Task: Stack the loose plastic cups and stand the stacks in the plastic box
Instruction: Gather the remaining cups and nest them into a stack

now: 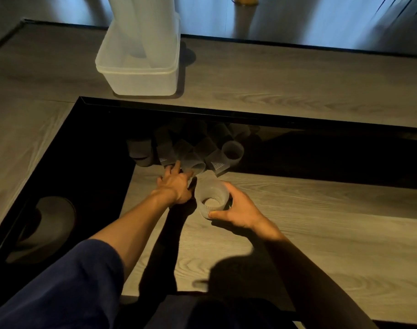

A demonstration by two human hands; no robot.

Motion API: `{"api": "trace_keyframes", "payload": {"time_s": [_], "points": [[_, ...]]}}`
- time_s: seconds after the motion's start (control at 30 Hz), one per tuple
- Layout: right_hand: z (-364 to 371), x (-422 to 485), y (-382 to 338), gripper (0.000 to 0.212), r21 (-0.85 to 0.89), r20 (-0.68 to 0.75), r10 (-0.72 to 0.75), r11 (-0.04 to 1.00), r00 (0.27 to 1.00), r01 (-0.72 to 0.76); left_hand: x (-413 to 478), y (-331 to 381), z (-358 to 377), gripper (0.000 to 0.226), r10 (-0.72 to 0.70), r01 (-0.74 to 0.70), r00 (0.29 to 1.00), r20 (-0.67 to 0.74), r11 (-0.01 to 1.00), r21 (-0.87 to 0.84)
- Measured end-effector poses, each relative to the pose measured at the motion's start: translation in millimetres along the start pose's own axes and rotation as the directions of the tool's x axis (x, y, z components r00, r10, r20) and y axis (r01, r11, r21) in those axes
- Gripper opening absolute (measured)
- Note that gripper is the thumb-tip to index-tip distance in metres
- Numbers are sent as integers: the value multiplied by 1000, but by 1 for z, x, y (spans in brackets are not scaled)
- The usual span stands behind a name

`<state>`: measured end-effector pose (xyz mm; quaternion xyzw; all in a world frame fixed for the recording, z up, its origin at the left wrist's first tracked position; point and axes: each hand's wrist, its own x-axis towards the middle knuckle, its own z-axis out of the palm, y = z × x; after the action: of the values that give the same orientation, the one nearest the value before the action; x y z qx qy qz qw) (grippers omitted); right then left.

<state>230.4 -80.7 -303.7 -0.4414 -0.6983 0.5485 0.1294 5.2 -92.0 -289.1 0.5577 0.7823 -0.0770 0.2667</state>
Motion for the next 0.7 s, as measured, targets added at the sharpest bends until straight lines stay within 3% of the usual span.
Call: {"api": "trace_keyframes", "payload": {"time_s": [0.2, 0.3, 0.47, 0.57, 0.7], "points": [[1, 3, 1, 85, -56, -4, -10, 998, 1000, 10, -5, -4, 9, 76, 16, -27, 990, -140, 996, -79], [2, 3, 2, 86, -49, -9, -1, 999, 1000, 1, -15, -9, 12, 60, -3, -66, 952, -305, 974, -217], [5, 1, 2, 85, -33, -17, 6, 999, 1000, -7, -27, -13, 7, 32, -194, -121, 849, -492, 834, -538], [5, -1, 2, 85, -27, -19, 6, 1000, 1000, -6, -33, -10, -1, 15, -209, -246, 800, -562, 740, -625], [7, -1, 3, 87, -31, -26, 0, 1000, 1000, -1, -44, 1, -8, 15, -104, -410, 755, -648, 696, -589]]}}
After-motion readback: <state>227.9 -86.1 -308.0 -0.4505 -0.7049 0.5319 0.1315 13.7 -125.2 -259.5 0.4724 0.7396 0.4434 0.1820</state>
